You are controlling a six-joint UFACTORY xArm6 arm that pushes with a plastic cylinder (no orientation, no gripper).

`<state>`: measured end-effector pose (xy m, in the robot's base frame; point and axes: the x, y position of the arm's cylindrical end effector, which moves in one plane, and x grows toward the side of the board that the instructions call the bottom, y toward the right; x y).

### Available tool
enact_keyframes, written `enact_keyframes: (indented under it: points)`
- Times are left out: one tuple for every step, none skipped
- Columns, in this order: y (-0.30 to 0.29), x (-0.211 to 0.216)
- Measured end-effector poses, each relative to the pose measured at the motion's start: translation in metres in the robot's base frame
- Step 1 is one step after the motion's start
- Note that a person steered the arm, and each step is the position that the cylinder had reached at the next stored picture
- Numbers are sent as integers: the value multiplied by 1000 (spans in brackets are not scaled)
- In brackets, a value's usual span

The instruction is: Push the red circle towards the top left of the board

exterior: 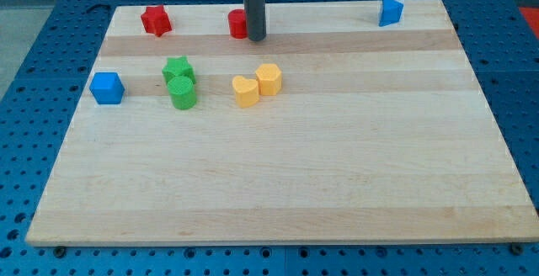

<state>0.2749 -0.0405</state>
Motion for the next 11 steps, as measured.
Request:
enact_keyframes:
  points:
    - [0, 0]
    - [0, -1]
    - [0, -2]
    - [0, -16]
    - [0, -18]
    - [-2, -18]
    - [-12, -18]
    - [-20, -18]
    - [-34, -18]
    - [-44, -18]
    - [-39, -18]
